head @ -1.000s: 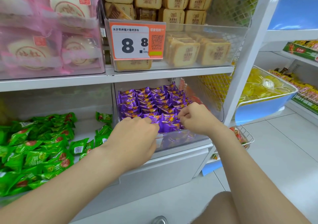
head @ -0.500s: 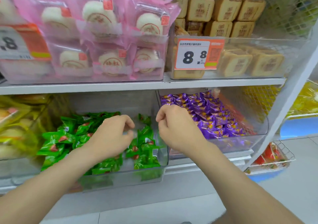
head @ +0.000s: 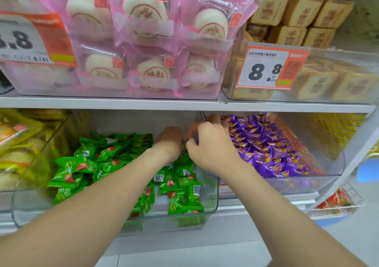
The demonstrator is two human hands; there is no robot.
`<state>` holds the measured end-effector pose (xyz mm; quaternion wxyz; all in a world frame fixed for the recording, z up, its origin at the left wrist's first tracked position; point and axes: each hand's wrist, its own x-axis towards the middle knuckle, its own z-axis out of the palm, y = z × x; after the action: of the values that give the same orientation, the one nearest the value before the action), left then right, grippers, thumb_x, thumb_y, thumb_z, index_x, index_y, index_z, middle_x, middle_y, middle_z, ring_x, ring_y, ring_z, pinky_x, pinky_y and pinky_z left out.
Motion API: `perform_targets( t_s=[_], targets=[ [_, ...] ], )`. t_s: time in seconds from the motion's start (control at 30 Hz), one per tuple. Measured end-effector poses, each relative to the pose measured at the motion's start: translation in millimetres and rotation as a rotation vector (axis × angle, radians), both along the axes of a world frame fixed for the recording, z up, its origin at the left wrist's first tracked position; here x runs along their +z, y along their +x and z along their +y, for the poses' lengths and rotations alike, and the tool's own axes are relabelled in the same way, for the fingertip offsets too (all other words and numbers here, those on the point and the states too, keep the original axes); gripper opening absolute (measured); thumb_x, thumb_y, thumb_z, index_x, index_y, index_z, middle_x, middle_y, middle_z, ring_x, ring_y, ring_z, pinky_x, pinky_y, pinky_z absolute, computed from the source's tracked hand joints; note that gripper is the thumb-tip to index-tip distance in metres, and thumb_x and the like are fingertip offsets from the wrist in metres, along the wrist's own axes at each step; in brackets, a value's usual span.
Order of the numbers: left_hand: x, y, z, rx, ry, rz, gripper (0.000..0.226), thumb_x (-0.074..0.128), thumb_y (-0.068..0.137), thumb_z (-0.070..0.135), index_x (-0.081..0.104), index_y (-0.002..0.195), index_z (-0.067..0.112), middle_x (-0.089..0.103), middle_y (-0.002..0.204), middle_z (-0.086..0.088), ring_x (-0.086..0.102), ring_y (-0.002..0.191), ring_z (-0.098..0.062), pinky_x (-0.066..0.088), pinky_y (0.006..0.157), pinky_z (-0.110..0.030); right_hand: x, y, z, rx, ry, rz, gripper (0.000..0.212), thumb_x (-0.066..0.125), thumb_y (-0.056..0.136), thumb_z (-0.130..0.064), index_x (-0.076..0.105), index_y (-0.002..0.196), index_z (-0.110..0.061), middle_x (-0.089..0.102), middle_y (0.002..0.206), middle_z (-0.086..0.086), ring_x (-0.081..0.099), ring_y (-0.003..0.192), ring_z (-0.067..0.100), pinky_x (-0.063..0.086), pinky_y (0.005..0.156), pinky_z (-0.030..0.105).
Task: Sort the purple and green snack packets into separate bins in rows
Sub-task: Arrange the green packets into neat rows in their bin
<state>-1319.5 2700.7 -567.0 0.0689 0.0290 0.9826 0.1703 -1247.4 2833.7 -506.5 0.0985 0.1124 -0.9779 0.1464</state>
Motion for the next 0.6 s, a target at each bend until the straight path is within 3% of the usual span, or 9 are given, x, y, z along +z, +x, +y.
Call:
perform_targets(
  t_s=[0.13,0.17,0.27,0.4,0.5,0.6],
  targets=[
    [13,3,-8,0.091,0.099,0.054,0.017,0.076,0.086,0.013,0.066,0.076,0.022,0.072,0.114,-0.013,0.07,0.109,-0.033,0.052,0.088,-0.032,-1,-9,1,-0.014,0.004,-0.03,0.042,0.041,0.072,-0.035,0.069,0.101,-0.023,0.063,0.104,0.011,0.049,0.112,0.041,0.046,0.097,0.052],
    [19,8,-13,0.1,0.135,0.082,0.017,0.083,0.081,0.017,0.069,0.084,0.026,0.071,0.114,-0.009,0.068,0.11,-0.03,0.052,0.091,-0.03,1,-9,2,-0.013,0.011,-0.036,0.042,0.042,0.072,-0.033,0.068,0.102,-0.024,0.062,0.106,0.011,0.049,0.114,0.041,0.046,0.098,0.053],
    [38,30,-34,0.152,0.275,0.117,0.055,0.093,0.076,0.024,0.068,0.125,0.022,0.067,0.119,-0.005,0.065,0.112,-0.027,0.051,0.096,-0.03,5,-9,3,0.001,0.0,-0.006,0.037,0.053,0.077,-0.027,0.069,0.111,-0.029,0.06,0.117,0.01,0.048,0.119,0.041,0.044,0.103,0.051],
    [63,67,-66,0.162,0.481,0.059,0.043,0.097,0.071,0.026,0.078,0.109,0.03,0.073,0.105,-0.001,0.072,0.096,-0.022,0.058,0.09,-0.033,11,-5,-5,0.123,0.009,0.061,0.032,0.057,0.095,-0.035,0.065,0.126,-0.029,0.068,0.124,0.007,0.051,0.124,0.039,0.039,0.105,0.049],
    [70,95,-84,0.137,0.672,0.057,0.04,0.098,0.069,0.013,0.075,0.096,0.03,0.074,0.097,-0.006,0.075,0.089,-0.026,0.06,0.088,-0.039,10,-2,-21,0.324,0.002,-0.026,0.046,0.048,0.101,-0.055,0.062,0.133,-0.026,0.075,0.116,0.009,0.062,0.117,0.039,0.051,0.096,0.048],
    [73,108,-98,0.062,0.761,0.075,0.039,0.096,0.069,0.004,0.073,0.096,0.023,0.074,0.098,-0.011,0.077,0.082,-0.029,0.061,0.082,-0.041,5,-2,-32,0.343,-0.12,-0.113,0.043,0.065,0.095,-0.056,0.071,0.125,-0.025,0.075,0.106,0.004,0.065,0.109,0.034,0.05,0.09,0.033]
  ],
)
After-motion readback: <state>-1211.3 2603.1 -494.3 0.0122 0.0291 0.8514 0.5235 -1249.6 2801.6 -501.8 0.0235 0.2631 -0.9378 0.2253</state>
